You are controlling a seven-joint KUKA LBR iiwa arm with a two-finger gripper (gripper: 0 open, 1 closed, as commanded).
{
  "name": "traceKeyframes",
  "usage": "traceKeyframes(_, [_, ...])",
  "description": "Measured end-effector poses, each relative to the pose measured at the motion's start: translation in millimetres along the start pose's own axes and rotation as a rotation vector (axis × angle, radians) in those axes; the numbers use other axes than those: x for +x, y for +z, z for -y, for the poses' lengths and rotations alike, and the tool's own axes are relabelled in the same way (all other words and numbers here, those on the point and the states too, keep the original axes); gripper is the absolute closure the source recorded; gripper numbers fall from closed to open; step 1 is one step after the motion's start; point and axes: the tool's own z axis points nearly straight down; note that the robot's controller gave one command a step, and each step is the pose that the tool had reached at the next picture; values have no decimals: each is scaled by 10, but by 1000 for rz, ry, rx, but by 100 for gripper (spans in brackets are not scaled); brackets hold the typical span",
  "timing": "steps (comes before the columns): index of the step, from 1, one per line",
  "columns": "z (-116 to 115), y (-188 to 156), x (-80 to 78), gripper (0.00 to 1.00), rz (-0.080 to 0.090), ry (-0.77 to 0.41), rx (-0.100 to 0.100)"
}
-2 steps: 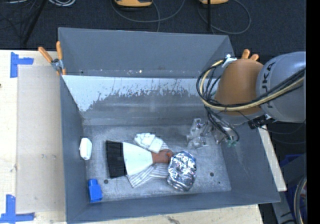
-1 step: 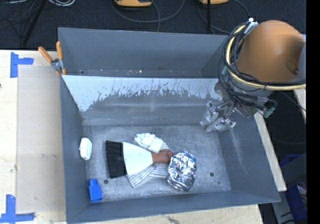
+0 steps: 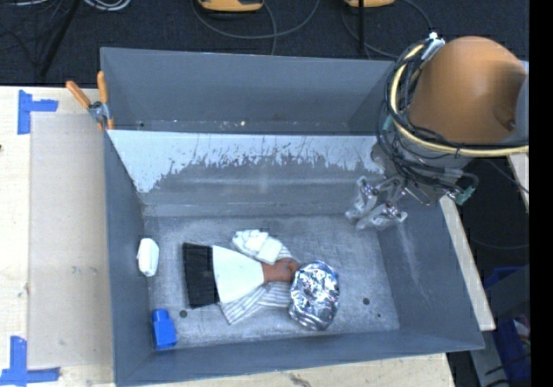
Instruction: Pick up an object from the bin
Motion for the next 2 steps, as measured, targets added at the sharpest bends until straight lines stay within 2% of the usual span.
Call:
traceKeyframes(1, [-841, 776, 93, 0, -7, -234, -10])
traceKeyframes(2, [-816, 753, 87, 0, -4, -231, -4])
